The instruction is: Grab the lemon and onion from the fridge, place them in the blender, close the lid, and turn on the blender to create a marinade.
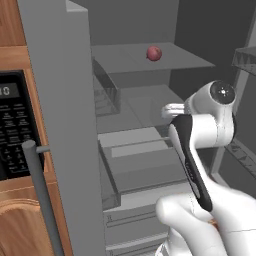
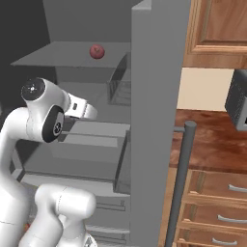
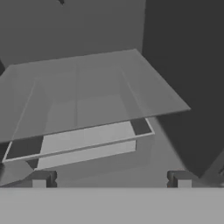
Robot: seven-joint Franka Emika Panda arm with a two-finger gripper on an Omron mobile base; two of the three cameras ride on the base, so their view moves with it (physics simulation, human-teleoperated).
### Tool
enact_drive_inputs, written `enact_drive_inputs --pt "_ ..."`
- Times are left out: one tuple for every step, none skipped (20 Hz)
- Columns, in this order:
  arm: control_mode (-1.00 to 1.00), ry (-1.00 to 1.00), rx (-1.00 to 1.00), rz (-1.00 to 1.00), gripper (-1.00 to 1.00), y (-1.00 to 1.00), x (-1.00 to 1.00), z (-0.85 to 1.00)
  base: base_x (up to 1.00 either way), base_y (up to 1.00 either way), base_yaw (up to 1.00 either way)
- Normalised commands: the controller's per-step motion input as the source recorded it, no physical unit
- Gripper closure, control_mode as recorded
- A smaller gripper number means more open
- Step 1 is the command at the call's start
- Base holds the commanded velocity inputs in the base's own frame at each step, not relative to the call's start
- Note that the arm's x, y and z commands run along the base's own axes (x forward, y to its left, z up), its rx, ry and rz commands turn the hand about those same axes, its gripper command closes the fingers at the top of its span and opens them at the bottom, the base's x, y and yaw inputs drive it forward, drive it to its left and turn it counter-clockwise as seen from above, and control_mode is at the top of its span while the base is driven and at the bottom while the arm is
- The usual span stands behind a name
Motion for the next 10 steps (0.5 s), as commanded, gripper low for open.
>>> enact_drive_inputs --pt "-1.0 -0.1 -0.08 0.0 -1.0 0.39 0.18 0.59 0.0 0.0 0.0" --pt "-1.0 -0.12 -0.08 0.0 -1.0 0.36 0.17 0.67 0.0 0.0 0.0" --pt "-1.0 -0.15 -0.06 0.0 -1.0 0.3 0.16 0.74 0.0 0.0 0.0" --pt "-1.0 -0.22 -0.04 0.02 -1.0 0.19 0.16 0.67 0.0 0.0 0.0" --pt "-1.0 -0.23 -0.01 0.03 -1.0 0.12 0.18 0.63 0.0 0.0 0.0" --pt "-1.0 -0.23 -0.03 0.02 -1.0 0.12 0.17 0.61 0.0 0.0 0.0" --pt "-1.0 -0.22 -0.02 0.01 -1.0 0.06 0.17 0.61 0.0 0.0 0.0" --pt "-1.0 -0.2 -0.02 0.0 -1.0 0.05 0.19 0.61 0.0 0.0 0.0" --pt "-1.0 -0.15 -0.01 0.0 -1.0 0.02 0.21 0.65 0.0 0.0 0.0" --pt "-1.0 -0.12 0.0 0.0 -1.0 0.0 0.29 0.69 0.0 0.0 0.0"
